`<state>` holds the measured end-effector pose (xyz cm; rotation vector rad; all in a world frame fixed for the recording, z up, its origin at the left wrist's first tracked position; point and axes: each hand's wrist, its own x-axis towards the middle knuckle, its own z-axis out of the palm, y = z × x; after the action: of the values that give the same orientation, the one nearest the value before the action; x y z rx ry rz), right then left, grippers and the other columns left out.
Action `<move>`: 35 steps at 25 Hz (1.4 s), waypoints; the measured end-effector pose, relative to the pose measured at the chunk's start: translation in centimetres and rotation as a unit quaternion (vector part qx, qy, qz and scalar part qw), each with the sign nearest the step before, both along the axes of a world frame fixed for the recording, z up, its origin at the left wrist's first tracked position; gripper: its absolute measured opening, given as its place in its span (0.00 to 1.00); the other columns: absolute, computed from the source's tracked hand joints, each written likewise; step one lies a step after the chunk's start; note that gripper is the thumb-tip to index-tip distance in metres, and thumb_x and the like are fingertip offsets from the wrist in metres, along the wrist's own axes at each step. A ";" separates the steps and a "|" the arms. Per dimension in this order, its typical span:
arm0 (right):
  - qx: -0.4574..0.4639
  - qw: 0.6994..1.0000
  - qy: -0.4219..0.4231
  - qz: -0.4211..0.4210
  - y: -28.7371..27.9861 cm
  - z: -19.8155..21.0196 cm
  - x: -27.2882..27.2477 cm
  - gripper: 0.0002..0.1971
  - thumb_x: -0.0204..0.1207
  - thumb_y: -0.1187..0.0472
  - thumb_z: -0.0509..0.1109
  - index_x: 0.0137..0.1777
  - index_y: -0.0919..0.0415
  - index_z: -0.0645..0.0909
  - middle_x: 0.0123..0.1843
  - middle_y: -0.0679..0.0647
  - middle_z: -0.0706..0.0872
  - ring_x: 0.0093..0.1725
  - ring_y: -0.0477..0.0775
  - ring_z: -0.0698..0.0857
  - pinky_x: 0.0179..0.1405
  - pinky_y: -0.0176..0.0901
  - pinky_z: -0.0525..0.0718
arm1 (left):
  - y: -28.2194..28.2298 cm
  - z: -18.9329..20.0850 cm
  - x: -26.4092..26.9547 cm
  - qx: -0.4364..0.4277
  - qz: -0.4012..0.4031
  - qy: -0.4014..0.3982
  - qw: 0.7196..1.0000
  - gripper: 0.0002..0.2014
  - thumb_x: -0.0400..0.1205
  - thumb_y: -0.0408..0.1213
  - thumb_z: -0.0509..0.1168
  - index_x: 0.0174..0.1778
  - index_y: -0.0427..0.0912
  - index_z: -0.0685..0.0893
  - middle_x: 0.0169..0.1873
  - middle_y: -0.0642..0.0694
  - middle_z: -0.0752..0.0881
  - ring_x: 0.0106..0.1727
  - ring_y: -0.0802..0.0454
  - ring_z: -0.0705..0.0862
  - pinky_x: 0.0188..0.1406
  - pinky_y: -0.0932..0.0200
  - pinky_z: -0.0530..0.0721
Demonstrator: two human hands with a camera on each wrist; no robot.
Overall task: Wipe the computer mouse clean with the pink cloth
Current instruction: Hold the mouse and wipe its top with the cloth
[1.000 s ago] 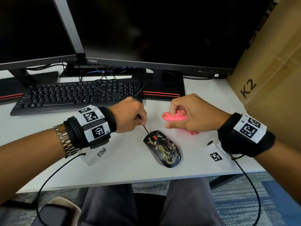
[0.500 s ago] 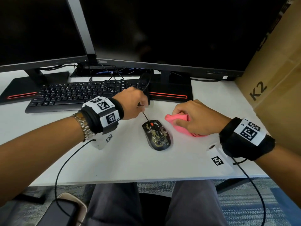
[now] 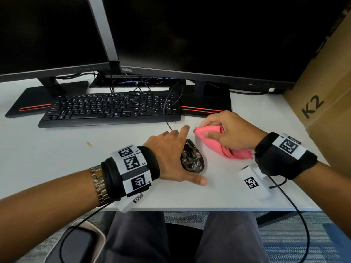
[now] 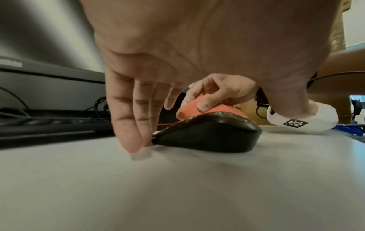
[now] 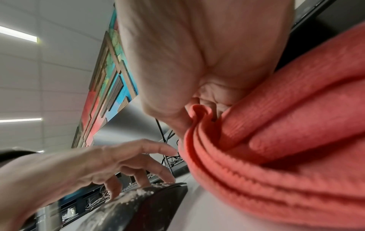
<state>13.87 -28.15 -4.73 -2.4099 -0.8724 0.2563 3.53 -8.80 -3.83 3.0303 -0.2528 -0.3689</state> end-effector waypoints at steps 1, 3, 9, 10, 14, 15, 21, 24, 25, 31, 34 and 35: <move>0.002 1.000 0.000 0.011 0.1 0.0 0.0 0.12 0.83 0.56 0.75 0.65 0.53 0.89 0.57 0.43 0.92 0.59 0.43 0.88 0.66 0.45 0.84 | 0.2 -0.2 0.1 0.000 0.000 0.003 1.000 0.68 0.53 0.84 0.63 0.84 0.53 0.45 0.72 0.45 0.76 0.70 0.43 0.78 0.64 0.46 0.78; 0.001 1.000 0.005 0.025 0.3 0.1 0.1 0.12 0.84 0.58 0.74 0.65 0.51 0.91 0.60 0.41 0.92 0.62 0.41 0.87 0.67 0.43 0.83 | 0.4 -0.6 0.3 -0.004 -0.003 -0.001 1.000 0.68 0.54 0.82 0.66 0.84 0.51 0.43 0.74 0.45 0.74 0.72 0.43 0.75 0.65 0.45 0.78; -0.015 0.998 0.014 0.054 0.6 0.3 0.6 0.16 0.84 0.61 0.73 0.69 0.48 0.89 0.67 0.43 0.91 0.67 0.42 0.86 0.70 0.43 0.84 | 2.1 -0.9 0.7 -0.058 -0.017 0.006 0.998 0.68 0.57 0.75 0.72 0.85 0.54 0.41 0.75 0.48 0.75 0.72 0.45 0.75 0.68 0.47 0.78; -0.016 0.998 0.012 0.056 0.7 0.3 0.7 0.16 0.84 0.62 0.73 0.69 0.49 0.89 0.67 0.43 0.91 0.67 0.42 0.87 0.69 0.42 0.84 | 2.4 -0.9 0.8 -0.070 -0.016 0.010 0.997 0.68 0.56 0.76 0.72 0.84 0.55 0.40 0.75 0.49 0.74 0.72 0.46 0.75 0.69 0.45 0.78; -0.015 0.998 0.012 0.056 1.5 0.2 1.0 0.15 0.84 0.63 0.73 0.68 0.52 0.90 0.66 0.46 0.92 0.66 0.44 0.87 0.69 0.42 0.84 | 2.7 -1.3 1.2 -0.137 0.002 0.016 0.990 0.66 0.57 0.74 0.74 0.83 0.59 0.42 0.74 0.51 0.76 0.71 0.48 0.77 0.71 0.45 0.78; -0.012 0.998 0.013 0.055 1.6 0.3 1.1 0.15 0.84 0.63 0.73 0.68 0.52 0.90 0.65 0.47 0.92 0.65 0.45 0.88 0.69 0.43 0.85 | 2.7 -1.4 1.4 -0.152 0.008 0.014 0.988 0.65 0.57 0.72 0.75 0.83 0.59 0.43 0.72 0.51 0.77 0.70 0.49 0.79 0.70 0.45 0.79; -0.020 0.998 0.005 0.061 2.7 0.3 1.5 0.13 0.83 0.63 0.74 0.64 0.51 0.92 0.61 0.44 0.93 0.63 0.44 0.89 0.71 0.47 0.84 | 2.8 -1.9 1.8 -0.173 0.018 0.013 0.985 0.65 0.56 0.67 0.79 0.83 0.58 0.46 0.69 0.53 0.79 0.68 0.49 0.80 0.69 0.46 0.80; -0.037 0.997 0.002 0.068 3.2 0.2 1.6 0.13 0.83 0.64 0.74 0.63 0.51 0.92 0.61 0.44 0.94 0.64 0.45 0.88 0.76 0.51 0.81 | 2.8 -1.8 1.8 -0.169 0.020 0.011 0.985 0.64 0.57 0.66 0.79 0.83 0.57 0.46 0.71 0.53 0.79 0.69 0.50 0.80 0.69 0.46 0.80; -0.042 0.997 0.001 0.071 3.3 0.2 1.6 0.13 0.82 0.64 0.74 0.63 0.50 0.92 0.61 0.44 0.94 0.64 0.45 0.88 0.76 0.52 0.81 | 2.8 -1.8 1.8 -0.168 0.020 0.012 0.986 0.64 0.57 0.66 0.79 0.83 0.57 0.46 0.72 0.53 0.79 0.69 0.49 0.80 0.70 0.46 0.79; -0.064 0.994 0.006 0.088 3.0 1.0 1.7 0.13 0.82 0.64 0.75 0.63 0.50 0.92 0.59 0.42 0.93 0.62 0.44 0.89 0.74 0.49 0.83 | 2.7 -1.6 1.6 -0.159 0.020 0.013 0.987 0.64 0.58 0.66 0.79 0.83 0.55 0.47 0.73 0.53 0.79 0.71 0.48 0.78 0.71 0.45 0.78; -0.052 0.996 0.009 0.072 2.9 0.9 1.9 0.13 0.83 0.64 0.74 0.63 0.50 0.92 0.61 0.41 0.92 0.64 0.43 0.87 0.74 0.50 0.82 | 2.7 -1.6 1.6 -0.156 0.018 0.015 0.987 0.63 0.58 0.67 0.78 0.84 0.55 0.48 0.73 0.53 0.79 0.72 0.49 0.78 0.71 0.45 0.77; -0.051 0.996 0.008 0.071 3.0 0.7 1.9 0.13 0.83 0.64 0.74 0.64 0.50 0.92 0.62 0.42 0.92 0.65 0.43 0.87 0.74 0.50 0.82 | 2.7 -1.5 1.6 -0.155 0.018 0.016 0.988 0.63 0.58 0.67 0.78 0.83 0.55 0.48 0.73 0.54 0.79 0.71 0.49 0.78 0.71 0.45 0.78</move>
<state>15.74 -25.16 -4.01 -2.4371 -1.0480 0.3827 5.13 -6.07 -5.36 2.7181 -0.2297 -0.3389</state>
